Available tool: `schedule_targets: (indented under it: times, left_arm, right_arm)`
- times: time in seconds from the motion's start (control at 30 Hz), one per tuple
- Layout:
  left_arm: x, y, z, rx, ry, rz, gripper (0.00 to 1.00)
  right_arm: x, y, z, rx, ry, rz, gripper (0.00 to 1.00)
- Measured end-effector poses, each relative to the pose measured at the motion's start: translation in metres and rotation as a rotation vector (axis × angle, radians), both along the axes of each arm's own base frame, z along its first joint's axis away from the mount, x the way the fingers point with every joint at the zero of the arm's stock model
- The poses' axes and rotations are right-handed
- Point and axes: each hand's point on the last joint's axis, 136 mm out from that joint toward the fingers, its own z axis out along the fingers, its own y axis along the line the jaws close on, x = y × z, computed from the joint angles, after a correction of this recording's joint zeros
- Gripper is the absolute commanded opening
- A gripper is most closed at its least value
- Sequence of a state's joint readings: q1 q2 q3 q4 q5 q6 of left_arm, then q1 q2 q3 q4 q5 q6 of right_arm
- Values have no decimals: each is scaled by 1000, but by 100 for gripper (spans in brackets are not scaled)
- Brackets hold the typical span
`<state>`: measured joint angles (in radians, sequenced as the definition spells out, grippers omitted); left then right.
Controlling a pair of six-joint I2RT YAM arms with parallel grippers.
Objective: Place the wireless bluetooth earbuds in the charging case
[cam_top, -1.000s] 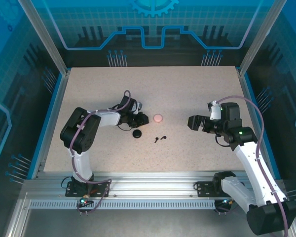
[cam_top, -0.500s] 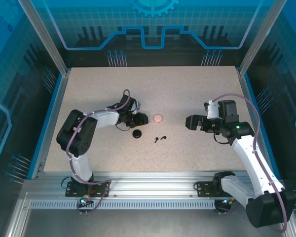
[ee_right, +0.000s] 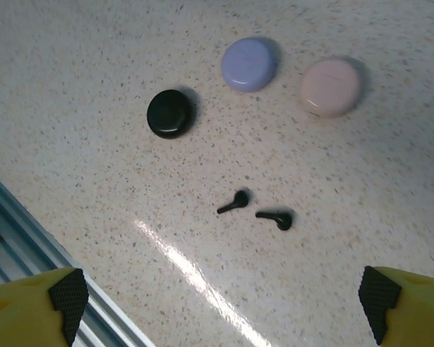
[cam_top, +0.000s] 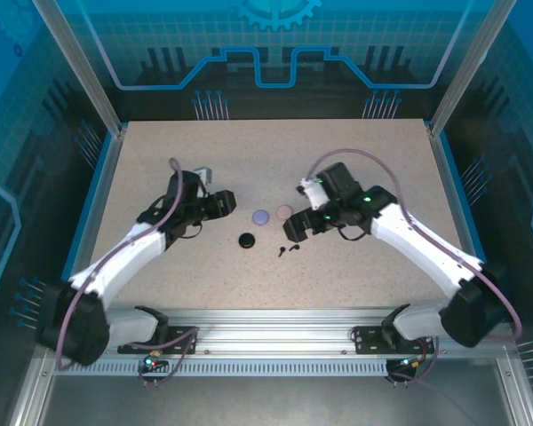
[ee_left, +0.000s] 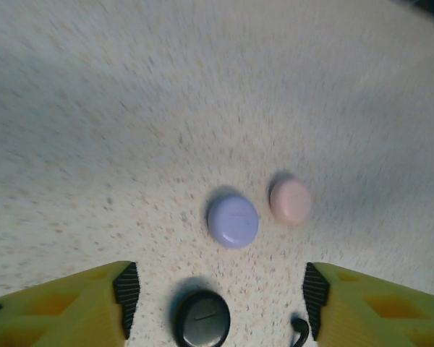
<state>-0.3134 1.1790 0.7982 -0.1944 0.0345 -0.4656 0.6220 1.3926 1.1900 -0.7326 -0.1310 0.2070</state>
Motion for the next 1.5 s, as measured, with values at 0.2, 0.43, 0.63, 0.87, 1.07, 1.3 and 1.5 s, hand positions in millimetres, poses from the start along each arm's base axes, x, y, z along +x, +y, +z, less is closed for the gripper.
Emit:
schedule_targets:
  times: [0.2, 0.43, 0.63, 0.87, 1.07, 1.3, 1.5]
  left_arm:
    - [-29, 48, 24, 30, -144, 149, 79]
    - [-55, 83, 45, 50, -243, 269, 80]
    - [-68, 95, 58, 69, -293, 308, 80]
    - [-72, 100, 53, 100, -274, 315, 80]
    - [-73, 100, 52, 101, -272, 315, 79]
    - [-72, 99, 51, 102, -270, 314, 79]
    - [-71, 99, 48, 106, -258, 313, 80]
  right_arm:
    - [6, 58, -34, -165, 7, 174, 97]
    - [14, 120, -74, -306, 5, 334, 96]
    - [35, 146, -102, -372, 8, 353, 96]
    - [45, 157, -132, -422, 38, 363, 90]
    - [45, 160, -155, -457, 68, 377, 85]
    - [37, 163, -158, -483, 71, 416, 77]
    - [32, 164, -160, -492, 68, 435, 75]
